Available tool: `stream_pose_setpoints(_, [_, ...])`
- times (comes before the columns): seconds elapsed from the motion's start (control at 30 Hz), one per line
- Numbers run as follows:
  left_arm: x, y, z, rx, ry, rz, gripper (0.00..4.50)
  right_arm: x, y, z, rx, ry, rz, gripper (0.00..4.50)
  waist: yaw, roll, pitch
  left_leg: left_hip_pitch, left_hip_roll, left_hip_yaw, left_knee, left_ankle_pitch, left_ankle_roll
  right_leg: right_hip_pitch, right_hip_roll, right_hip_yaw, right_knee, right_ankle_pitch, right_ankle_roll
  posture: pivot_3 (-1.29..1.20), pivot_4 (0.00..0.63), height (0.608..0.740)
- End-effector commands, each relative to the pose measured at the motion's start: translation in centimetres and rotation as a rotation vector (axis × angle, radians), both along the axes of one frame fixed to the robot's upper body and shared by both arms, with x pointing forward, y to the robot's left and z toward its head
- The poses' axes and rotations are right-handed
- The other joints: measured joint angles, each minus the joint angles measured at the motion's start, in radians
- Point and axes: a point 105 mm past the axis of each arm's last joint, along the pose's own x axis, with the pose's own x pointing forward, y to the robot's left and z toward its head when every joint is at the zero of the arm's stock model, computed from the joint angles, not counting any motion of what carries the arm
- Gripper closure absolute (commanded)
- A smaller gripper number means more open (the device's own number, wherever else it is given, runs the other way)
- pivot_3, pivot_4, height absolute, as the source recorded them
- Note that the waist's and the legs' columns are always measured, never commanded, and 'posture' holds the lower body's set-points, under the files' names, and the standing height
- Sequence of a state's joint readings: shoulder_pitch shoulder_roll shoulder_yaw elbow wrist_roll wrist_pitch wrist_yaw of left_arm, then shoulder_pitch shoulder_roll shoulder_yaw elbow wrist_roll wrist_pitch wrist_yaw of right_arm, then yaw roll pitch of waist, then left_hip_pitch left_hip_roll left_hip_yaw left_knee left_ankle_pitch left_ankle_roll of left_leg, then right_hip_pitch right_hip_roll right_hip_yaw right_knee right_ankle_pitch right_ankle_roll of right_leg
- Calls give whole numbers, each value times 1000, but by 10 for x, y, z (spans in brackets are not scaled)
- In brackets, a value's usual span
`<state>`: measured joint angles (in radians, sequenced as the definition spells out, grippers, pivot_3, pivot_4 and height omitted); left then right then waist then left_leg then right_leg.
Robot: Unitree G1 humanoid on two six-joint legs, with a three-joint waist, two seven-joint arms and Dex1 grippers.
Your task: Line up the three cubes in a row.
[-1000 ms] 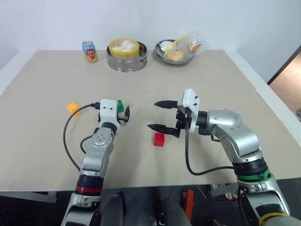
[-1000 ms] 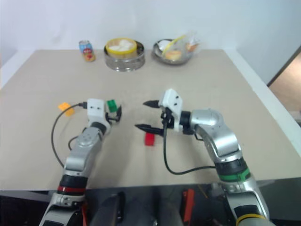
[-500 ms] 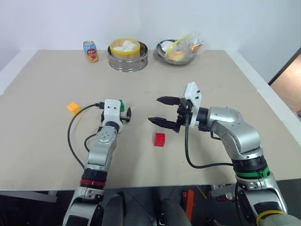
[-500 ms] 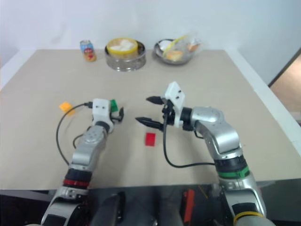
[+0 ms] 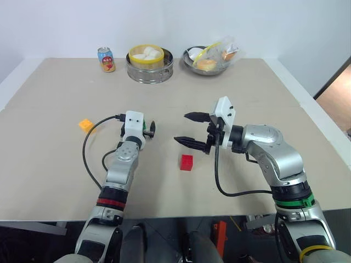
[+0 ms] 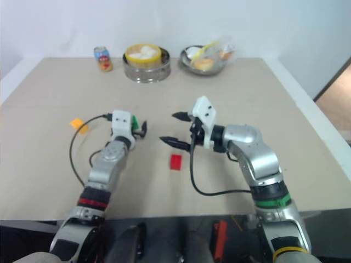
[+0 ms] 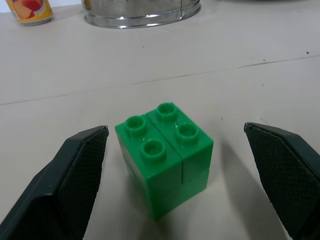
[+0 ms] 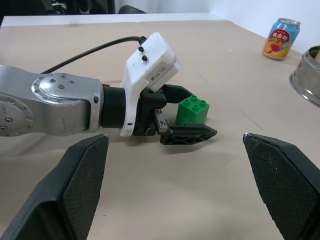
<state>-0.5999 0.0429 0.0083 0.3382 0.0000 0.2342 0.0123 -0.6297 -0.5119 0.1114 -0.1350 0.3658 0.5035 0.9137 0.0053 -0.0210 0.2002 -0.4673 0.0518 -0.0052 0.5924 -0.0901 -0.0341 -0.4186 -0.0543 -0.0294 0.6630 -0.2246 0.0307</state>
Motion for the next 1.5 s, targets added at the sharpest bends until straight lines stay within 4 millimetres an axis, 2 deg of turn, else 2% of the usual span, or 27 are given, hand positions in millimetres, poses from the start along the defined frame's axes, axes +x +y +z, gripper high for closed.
stream_pose_setpoints(0.03, [4, 0, 14, -22, -54, 8, 745, -1, -1, 9, 0, -47, 6, 0, 0, 0, 0, 0, 0, 0, 0, 0, 0, 0, 0, 0, 0, 0, 0, 0, 150, 740])
stream_pose_setpoints(0.17, [4, 2, 16, -33, -62, 26, 2181, -1, 0, 9, -4, -50, 11, 0, 0, 0, 0, 0, 0, 0, 0, 0, 0, 0, 0, 0, 0, 0, 0, 0, 150, 740])
stream_pose_setpoints(0.23, [4, 4, 16, -33, -64, 30, 2700, -1, 0, 8, -5, -51, 13, 0, 0, 0, 0, 0, 0, 0, 0, 0, 0, 0, 0, 0, 0, 0, 0, 0, 150, 740])
stream_pose_setpoints(0.4, [6, 14, 16, -24, -66, 52, 2702, -1, 1, 8, -10, -57, 19, 0, 0, 0, 0, 0, 0, 0, 0, 0, 0, 0, 0, 0, 0, 0, 0, 0, 150, 740])
stream_pose_setpoints(0.57, [7, 18, 19, -30, -77, -1, 2702, 0, 2, 8, -15, -62, 26, 0, 0, 0, 0, 0, 0, 0, 0, 0, 0, 0, 0, 0, 0, 0, 0, 0, 150, 740])
stream_pose_setpoints(0.8, [1, 14, 26, -6, -98, -225, 2702, 0, 2, 8, -20, -66, 34, 0, 1, 0, 0, 0, 0, 0, 0, 0, 0, 0, 0, 0, 0, 0, 0, 0, 150, 740])
stream_pose_setpoints(1.0, [-23, 8, 33, 50, -143, -549, 2702, -6, 4, 7, -25, -44, 71, 0, 0, 0, 0, -1, 0, 0, -1, 0, 0, -1, 0, 0, 0, 0, -1, 0, 150, 740])
stream_pose_setpoints(1.13, [-51, 8, 34, 97, -149, -820, 2702, -16, 6, 6, -33, -6, 127, 0, 1, 0, 0, -1, 1, 1, -2, 0, 0, -2, 0, 0, 0, -1, -2, 0, 150, 740])
stream_pose_setpoints(1.33, [-76, 12, 19, 214, -90, -1038, 2702, -18, 5, 6, -47, -12, 135, 0, 1, 0, 0, -1, 1, 1, -2, -1, -1, -3, -1, -1, 0, -1, -3, 0, 150, 740])
stream_pose_setpoints(1.5, [-90, 8, 14, 286, -91, -1180, 2702, -21, 7, 8, -51, -18, 147, 0, 1, 0, 0, -1, 1, 1, -2, -1, -1, -3, -1, -1, 0, -1, -3, 0, 150, 740])
